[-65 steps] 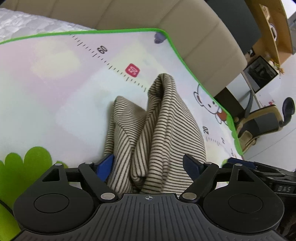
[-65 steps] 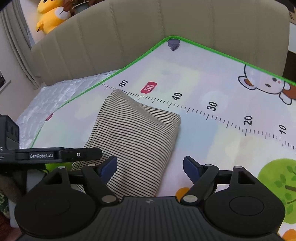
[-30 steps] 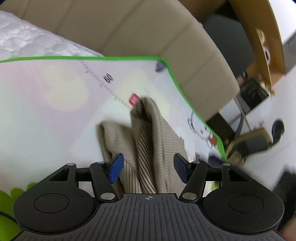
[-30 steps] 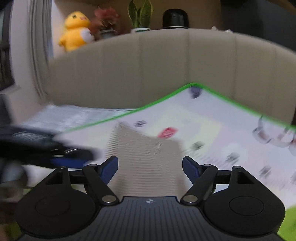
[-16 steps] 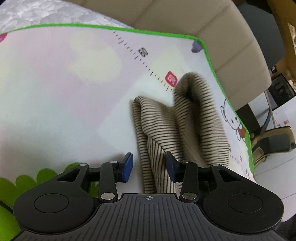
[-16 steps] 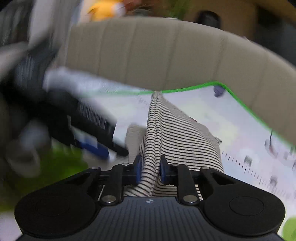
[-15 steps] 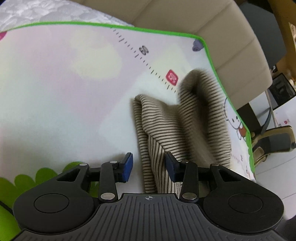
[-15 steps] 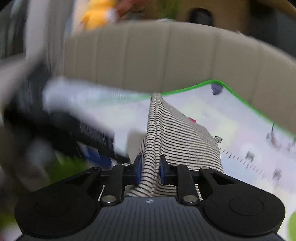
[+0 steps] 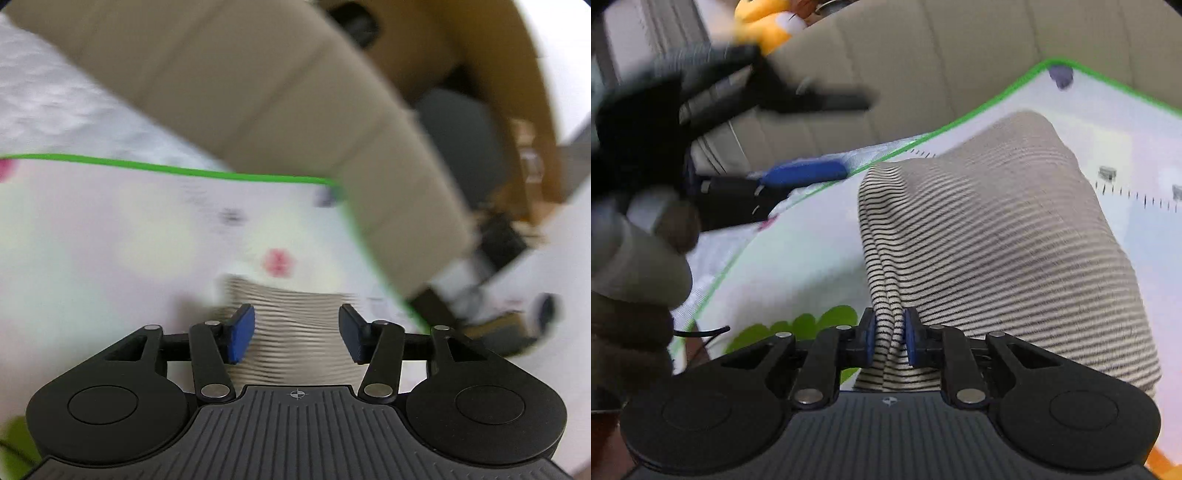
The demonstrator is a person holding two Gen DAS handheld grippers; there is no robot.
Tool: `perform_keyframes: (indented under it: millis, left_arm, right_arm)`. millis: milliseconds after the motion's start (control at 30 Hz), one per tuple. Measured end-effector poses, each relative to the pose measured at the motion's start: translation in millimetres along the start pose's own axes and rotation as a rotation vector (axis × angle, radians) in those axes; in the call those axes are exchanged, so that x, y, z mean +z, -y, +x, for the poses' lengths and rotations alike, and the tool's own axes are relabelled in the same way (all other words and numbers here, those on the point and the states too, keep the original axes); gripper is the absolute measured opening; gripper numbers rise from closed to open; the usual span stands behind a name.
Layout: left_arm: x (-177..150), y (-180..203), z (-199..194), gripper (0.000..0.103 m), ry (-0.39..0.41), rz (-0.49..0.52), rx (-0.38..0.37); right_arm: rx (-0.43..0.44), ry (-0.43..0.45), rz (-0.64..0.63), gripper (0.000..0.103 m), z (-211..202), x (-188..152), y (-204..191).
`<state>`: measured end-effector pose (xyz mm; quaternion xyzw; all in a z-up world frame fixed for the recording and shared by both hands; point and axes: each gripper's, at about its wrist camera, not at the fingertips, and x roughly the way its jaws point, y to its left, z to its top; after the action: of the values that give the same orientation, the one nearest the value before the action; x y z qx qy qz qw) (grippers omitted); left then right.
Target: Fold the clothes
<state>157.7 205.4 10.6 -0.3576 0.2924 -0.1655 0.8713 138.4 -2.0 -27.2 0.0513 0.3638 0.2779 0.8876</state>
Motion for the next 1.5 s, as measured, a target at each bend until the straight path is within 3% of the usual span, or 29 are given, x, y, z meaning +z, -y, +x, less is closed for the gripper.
perform_keyframes:
  millis: [67,167,200,267,400,500,567,667,733,833,1000,1100,1200,1500]
  left_arm:
    - [-9,4,19,0.054,-0.056,0.019,-0.004]
    - [-22,1,51,0.047,-0.144,0.068,0.093]
    - [-23,-2,54,0.046,-0.155,0.056,0.091]
    - [-24,-5,57,0.043,-0.166,0.048,0.096]
    - [-24,-7,60,0.043,-0.176,0.058,0.116]
    - [-25,-3,68,0.043,-0.179,0.088,0.14]
    - [-26,2,70,0.043,-0.181,0.118,0.154]
    - [-28,3,73,0.043,-0.186,0.143,0.168]
    - [-30,3,75,0.043,-0.191,0.154,0.178]
    - [-31,6,76,0.044,-0.192,0.173,0.184]
    - [-30,5,76,0.044,-0.192,0.167,0.179]
    - [-30,5,75,0.044,-0.192,0.163,0.174]
    - [-31,5,72,0.045,-0.186,0.159,0.167]
    - [-33,16,74,0.052,-0.184,0.18,0.206]
  right_arm:
    - [-0.03,0.0,-0.057,0.015,0,0,-8]
    - [-0.076,-0.001,-0.136,0.016,-4,1,-15]
    - [-0.084,0.008,-0.171,0.018,-7,1,-15]
    - [-0.08,0.047,-0.205,0.045,-23,2,-11]
    - [-0.128,0.199,-0.155,0.052,-63,13,15]
    - [-0.201,0.27,-0.064,0.064,-66,33,43]
    - [-0.223,0.234,-0.029,0.064,-48,44,63]
    - [-0.264,0.093,-0.026,0.07,-5,39,84]
    - [-0.263,0.097,-0.004,0.08,-10,36,86]
    - [-0.251,0.106,-0.002,0.08,-22,33,82]
    - [-0.201,0.15,-0.125,0.08,-51,11,54]
    - [-0.229,0.073,-0.156,0.083,-39,-4,45]
    - [-0.25,0.06,-0.133,0.084,-35,-13,46]
    - [-0.226,-0.028,-0.069,0.086,-56,13,56]
